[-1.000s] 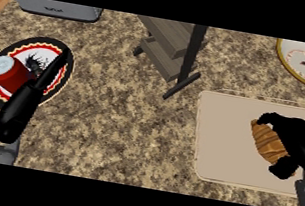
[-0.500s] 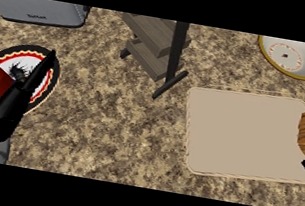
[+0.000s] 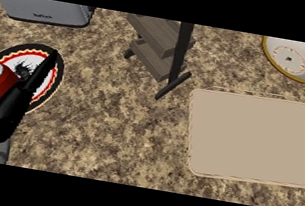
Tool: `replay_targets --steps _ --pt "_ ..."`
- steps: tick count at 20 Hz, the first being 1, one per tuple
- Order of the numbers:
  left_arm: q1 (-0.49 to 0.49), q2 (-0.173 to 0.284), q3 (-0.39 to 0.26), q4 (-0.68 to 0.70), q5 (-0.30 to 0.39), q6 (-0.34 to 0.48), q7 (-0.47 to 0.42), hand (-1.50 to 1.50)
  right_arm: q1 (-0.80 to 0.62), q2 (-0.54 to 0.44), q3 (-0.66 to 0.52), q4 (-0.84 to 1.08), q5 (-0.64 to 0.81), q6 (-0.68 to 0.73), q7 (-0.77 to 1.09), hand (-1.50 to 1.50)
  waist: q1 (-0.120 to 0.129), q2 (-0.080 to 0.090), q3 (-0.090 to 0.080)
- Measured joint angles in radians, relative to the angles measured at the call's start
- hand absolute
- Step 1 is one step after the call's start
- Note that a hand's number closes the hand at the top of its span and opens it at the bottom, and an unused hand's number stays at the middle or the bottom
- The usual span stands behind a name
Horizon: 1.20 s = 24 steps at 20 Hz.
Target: Pick the croissant from the tray and place it in the tiered basket
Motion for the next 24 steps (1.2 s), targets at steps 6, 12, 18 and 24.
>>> replay_targets --steps 6,12,18,24 --pt "-0.006 -0.013 -0.025 0.001 -0.012 -0.001 -0.013 0.00 -0.272 0.012 0.029 -0.140 -0.033 0.151 0.097 1.50 0.029 0.007 0.000" --pt "-0.019 -0.013 -0.033 0.001 -0.010 -0.014 0.000 0.00 -0.601 0.053 0.064 -0.035 0.011 0.199 0.153 1.50 0.051 0.011 0.000" --pt "-0.051 -0.008 -0.033 0.008 -0.006 -0.027 0.004 0.00 -0.909 0.117 0.051 0.221 0.100 0.195 0.204 1.50 0.069 0.018 0.001" --pt "-0.066 -0.022 -0.043 0.013 -0.003 -0.029 0.003 0.00 -1.153 0.144 -0.012 0.537 0.191 0.146 0.235 1.50 0.085 0.030 0.003"
